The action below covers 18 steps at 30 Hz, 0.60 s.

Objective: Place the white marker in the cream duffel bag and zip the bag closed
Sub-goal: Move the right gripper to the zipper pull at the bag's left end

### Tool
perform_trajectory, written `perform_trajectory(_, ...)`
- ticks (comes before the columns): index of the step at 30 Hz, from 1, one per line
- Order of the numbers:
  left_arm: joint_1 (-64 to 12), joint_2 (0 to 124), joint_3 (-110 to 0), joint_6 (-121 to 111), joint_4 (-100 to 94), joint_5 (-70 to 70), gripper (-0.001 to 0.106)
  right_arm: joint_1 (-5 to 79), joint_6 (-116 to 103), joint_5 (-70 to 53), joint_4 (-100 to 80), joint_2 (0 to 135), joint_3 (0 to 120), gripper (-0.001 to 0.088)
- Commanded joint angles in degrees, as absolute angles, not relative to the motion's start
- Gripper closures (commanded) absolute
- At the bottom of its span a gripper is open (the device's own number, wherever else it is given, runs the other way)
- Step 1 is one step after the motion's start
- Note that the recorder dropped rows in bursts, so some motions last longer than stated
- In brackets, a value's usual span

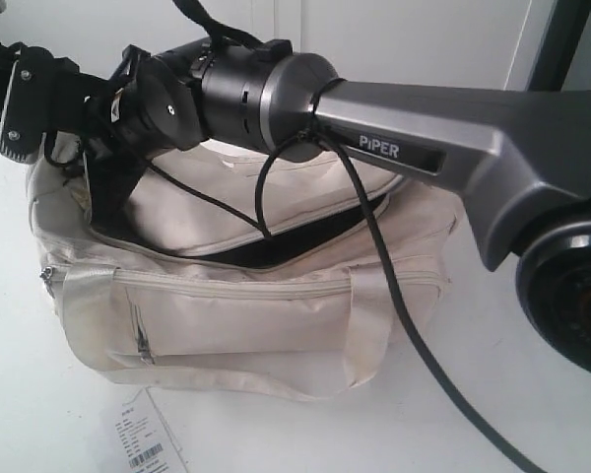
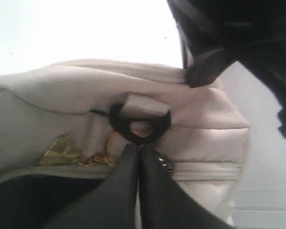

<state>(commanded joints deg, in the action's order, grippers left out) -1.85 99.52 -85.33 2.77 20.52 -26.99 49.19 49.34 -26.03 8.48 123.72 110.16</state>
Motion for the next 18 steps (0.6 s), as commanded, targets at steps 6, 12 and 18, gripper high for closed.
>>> perform_trajectory(6, -1.85, 99.52, -85.33, 2.77, 20.52, -26.99, 0.105, 49.27, 54.71, -26.51, 7.25, 125.32, 110.16, 0.025)
perform_trajectory(12, -1.85, 99.52, -85.33, 2.77, 20.51, -27.1, 0.105, 49.27, 67.1, -22.27, 7.03, 127.57, 110.16, 0.026)
perform_trajectory(18, -1.85, 99.52, -85.33, 2.77, 20.51, -27.22, 0.105, 49.27, 69.43, -13.22, 7.03, 129.68, 110.16, 0.0319)
